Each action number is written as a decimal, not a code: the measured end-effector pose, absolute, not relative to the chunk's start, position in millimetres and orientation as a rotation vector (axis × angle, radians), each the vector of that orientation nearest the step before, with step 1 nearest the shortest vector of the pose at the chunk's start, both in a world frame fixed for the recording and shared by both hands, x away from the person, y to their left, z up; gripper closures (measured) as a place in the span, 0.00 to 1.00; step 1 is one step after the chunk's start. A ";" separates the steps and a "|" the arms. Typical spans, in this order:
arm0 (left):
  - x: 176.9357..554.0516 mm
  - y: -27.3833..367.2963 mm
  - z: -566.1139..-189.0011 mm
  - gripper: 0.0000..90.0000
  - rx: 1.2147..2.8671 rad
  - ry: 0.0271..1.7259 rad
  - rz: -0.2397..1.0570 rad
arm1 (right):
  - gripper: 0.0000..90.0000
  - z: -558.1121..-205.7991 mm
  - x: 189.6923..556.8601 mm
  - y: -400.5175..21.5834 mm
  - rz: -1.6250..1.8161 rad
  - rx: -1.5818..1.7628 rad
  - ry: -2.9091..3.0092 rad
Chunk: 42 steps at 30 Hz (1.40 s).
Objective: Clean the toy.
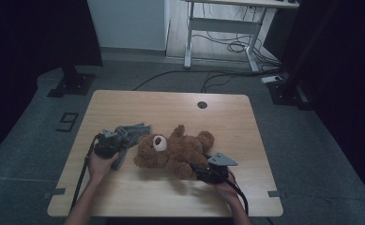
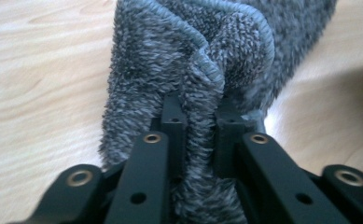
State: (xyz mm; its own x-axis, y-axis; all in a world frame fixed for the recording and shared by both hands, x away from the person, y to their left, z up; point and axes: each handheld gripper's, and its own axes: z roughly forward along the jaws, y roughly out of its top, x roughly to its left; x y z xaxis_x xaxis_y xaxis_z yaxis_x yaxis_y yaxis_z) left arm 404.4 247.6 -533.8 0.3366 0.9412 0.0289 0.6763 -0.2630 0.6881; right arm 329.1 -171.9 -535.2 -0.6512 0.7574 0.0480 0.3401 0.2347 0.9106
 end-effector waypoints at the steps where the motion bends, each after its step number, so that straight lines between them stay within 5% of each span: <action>1: 400.3 248.8 -533.8 0.89 2.044 1.410 0.616 | 0.35 -535.2 329.0 -171.9 1.395 1.007 2.109; 22: 283.6 294.5 -528.2 0.84 2.022 1.360 0.566 | 0.35 -534.7 329.7 -171.9 1.394 1.004 2.110; 27: 286.8 293.0 -530.8 0.69 2.005 1.351 0.575 | 0.34 -534.6 329.7 -171.8 1.393 1.003 2.108; 32: 288.6 290.3 -519.7 0.34 1.997 1.287 0.590 | 0.34 -534.3 329.2 -172.5 1.390 0.996 2.110; 37: 280.6 285.3 -492.5 0.22 1.908 1.147 0.591 | 0.31 -532.5 327.8 -172.5 1.390 0.993 2.096; 42: 277.0 262.3 -471.6 0.22 1.882 1.078 0.632 | 0.31 -529.4 326.7 -172.8 1.405 1.002 2.083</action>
State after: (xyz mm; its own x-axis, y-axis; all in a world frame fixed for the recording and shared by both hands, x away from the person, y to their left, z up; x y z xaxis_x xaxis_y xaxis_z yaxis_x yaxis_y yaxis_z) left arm 277.0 262.3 -471.6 0.4993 0.8663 0.0123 0.4342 -0.2624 0.8618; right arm 326.7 -172.8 -529.4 -0.6446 0.7634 0.0408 0.3236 0.2241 0.9193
